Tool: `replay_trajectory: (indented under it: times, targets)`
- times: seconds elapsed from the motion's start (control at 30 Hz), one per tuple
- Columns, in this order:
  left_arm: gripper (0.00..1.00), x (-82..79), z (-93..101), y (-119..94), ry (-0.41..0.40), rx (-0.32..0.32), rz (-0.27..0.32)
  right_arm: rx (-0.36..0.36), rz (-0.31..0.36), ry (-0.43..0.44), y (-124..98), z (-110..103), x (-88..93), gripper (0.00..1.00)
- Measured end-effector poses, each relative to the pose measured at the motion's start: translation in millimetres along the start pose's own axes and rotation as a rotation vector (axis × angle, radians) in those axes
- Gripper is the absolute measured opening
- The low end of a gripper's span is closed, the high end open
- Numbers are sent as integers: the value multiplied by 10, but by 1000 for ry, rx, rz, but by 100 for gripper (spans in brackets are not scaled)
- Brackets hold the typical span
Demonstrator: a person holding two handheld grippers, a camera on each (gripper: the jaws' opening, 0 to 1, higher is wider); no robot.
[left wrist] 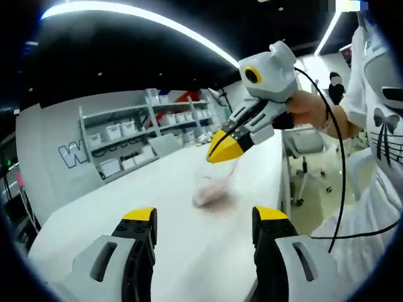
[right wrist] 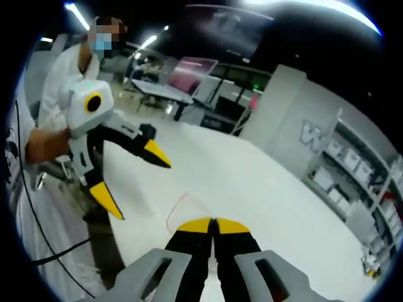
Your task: Open the resealable bag by pulling the two sides of the seal apart until the entire bag opening is separated and visibly accessible.
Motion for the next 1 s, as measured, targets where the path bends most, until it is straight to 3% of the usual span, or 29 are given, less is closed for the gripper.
replay_trajectory:
  times: [0.3, 0.4, 0.43, 0.5, 0.63, 0.73, 1.0]
  targets:
    - [71, 50, -14, -10, -14, -5, -3, 12, 10, 15, 12, 9, 3, 0]
    - [82, 78, -19, -6, -39, -12, 1, 20, 13, 26, 8, 29, 9, 0]
    - [90, 87, -30, -5, -54, -20, 9, 23, 14, 29, 5, 35, 9, 0]
    - [99, 45, -78, -12, -69, -51, 79, 29, 18, 35, -1, 48, 7, 0]
    - [100, 45, -117, -59, -77, -57, 92, 43, 26, 48, -6, 74, 8, 0]
    - [100, 61, -124, -52, -39, -74, 64, 51, 29, 59, 0, 92, 11, 0]
    - [100, 31, -72, -33, 4, -76, 67, 68, 38, 71, -3, 119, 6, 0]
Point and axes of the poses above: the point that each gripper's makers call its tool centre point, and the gripper's own axes: y roughly forward along the fingers, z roughly to its right, x roughly out of its underside, the point moved 5 cm from there along -y, roughly backward along the fingers, and after that the axes turned 7 degrees about x, right-handed, at the moved point
